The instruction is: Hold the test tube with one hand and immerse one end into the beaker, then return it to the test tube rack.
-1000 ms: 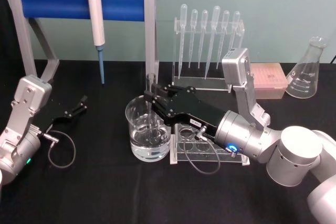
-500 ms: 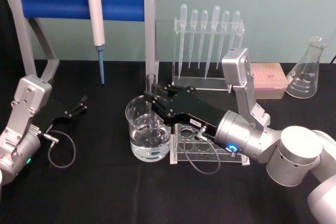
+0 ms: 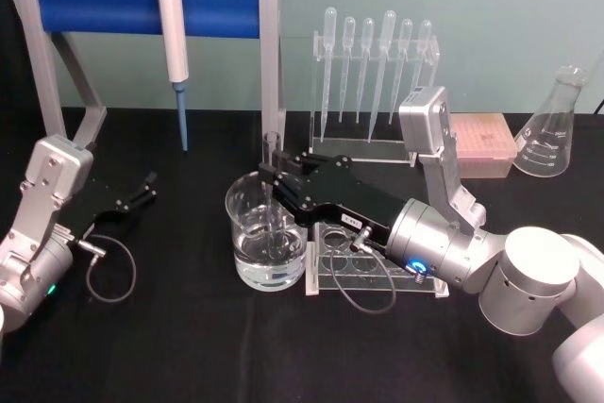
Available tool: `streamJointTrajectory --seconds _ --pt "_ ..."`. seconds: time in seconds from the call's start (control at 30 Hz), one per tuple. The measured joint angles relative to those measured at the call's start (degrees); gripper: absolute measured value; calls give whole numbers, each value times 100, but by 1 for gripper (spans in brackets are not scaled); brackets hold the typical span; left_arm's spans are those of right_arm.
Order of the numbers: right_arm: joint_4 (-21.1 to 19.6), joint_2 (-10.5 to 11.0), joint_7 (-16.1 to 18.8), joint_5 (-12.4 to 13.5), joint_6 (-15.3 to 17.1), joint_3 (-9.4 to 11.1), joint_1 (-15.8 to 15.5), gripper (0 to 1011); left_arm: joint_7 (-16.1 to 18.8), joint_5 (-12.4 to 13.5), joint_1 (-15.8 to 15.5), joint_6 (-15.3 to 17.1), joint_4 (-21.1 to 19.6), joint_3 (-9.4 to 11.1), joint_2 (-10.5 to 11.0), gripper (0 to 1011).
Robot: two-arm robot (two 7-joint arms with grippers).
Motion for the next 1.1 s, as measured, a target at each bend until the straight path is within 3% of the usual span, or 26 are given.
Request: streamJointTrajectory --seconds 1.1 --pt "0 0 0 0 0 0 0 223 0 1 0 0 0 0 0 1000"
